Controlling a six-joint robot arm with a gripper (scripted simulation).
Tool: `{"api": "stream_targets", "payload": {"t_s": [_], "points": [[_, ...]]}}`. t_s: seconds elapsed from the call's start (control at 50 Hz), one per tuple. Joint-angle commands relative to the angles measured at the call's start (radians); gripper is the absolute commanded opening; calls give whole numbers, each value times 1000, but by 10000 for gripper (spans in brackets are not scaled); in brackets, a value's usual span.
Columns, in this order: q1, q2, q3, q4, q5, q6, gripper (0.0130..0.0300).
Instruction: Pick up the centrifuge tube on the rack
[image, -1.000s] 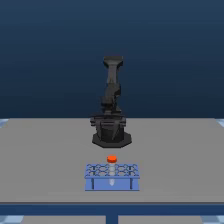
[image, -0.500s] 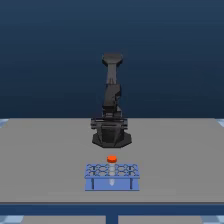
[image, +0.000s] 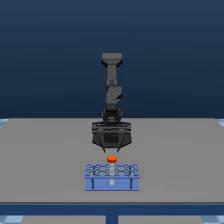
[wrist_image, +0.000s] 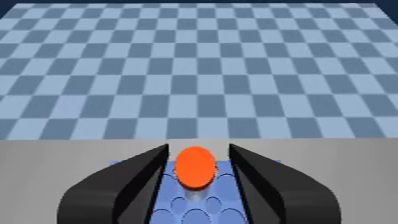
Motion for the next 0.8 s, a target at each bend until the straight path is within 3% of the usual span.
{"api": "stream_targets", "payload": {"t_s": [0.02, 0.16, 0.4, 0.8], "points": [[4, 21, -25, -24, 9, 28, 300], [6, 41, -45, -43, 12, 44, 300], [6, 48, -44, -46, 4, 47, 300], [6, 69, -18, -42, -45, 43, 300]]}}
